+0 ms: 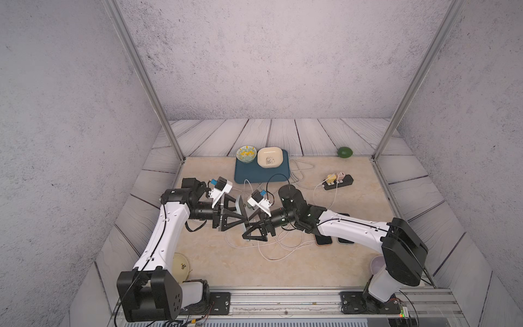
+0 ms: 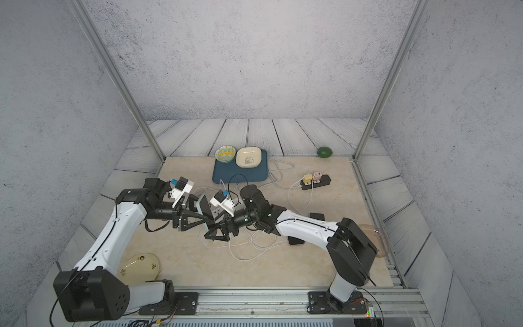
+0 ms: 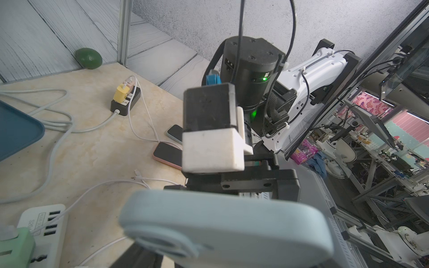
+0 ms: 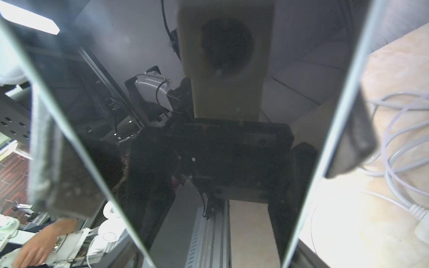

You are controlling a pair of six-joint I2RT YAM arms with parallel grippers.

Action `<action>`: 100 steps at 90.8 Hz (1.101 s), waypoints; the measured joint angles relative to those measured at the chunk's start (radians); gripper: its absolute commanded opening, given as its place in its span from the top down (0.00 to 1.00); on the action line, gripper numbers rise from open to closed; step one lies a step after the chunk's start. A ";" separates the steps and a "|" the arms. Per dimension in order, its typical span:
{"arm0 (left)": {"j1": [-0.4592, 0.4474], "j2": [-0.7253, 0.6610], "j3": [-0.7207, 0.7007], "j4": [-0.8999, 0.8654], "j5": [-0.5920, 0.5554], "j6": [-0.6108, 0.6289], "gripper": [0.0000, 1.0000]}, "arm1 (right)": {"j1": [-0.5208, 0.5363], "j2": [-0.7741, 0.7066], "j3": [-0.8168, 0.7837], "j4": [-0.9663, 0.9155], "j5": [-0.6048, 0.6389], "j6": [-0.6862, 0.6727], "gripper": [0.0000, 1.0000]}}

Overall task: Unplug the charging cable from the phone
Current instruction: Place the phone at the center of the board.

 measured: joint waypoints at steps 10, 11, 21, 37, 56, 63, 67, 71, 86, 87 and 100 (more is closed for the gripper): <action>0.000 -0.002 0.000 -0.003 0.003 0.002 0.70 | 0.000 0.001 0.000 0.005 0.000 -0.002 0.23; 0.000 -0.002 0.000 -0.003 0.004 0.002 0.70 | 0.000 0.001 0.000 0.007 0.000 -0.002 0.24; 0.000 -0.002 0.000 -0.011 0.010 -0.002 0.64 | 0.000 0.001 0.000 0.016 -0.006 -0.004 0.34; 0.000 -0.002 0.004 -0.011 0.010 -0.002 0.04 | 0.000 0.003 0.000 0.026 -0.011 -0.004 0.53; 0.000 -0.006 0.006 0.000 0.010 -0.003 0.02 | 0.000 0.006 -0.013 0.039 -0.006 0.007 0.71; 0.000 -0.009 0.006 0.016 -0.001 -0.021 0.02 | 0.001 0.004 -0.027 0.048 0.007 0.006 0.77; 0.000 -0.010 0.006 0.029 -0.006 -0.036 0.02 | 0.002 -0.002 -0.040 0.050 0.018 0.006 0.80; 0.000 -0.011 0.005 0.048 -0.013 -0.057 0.02 | 0.003 -0.011 -0.055 0.050 0.032 0.006 0.82; 0.000 -0.016 0.005 0.114 -0.035 -0.132 0.02 | 0.003 -0.063 -0.119 0.041 0.117 0.006 0.88; 0.000 -0.017 0.005 0.119 -0.037 -0.137 0.02 | 0.003 -0.069 -0.126 0.039 0.127 0.006 0.88; 0.000 -0.019 0.002 0.187 -0.058 -0.214 0.02 | 0.003 -0.139 -0.175 -0.007 0.228 0.005 0.92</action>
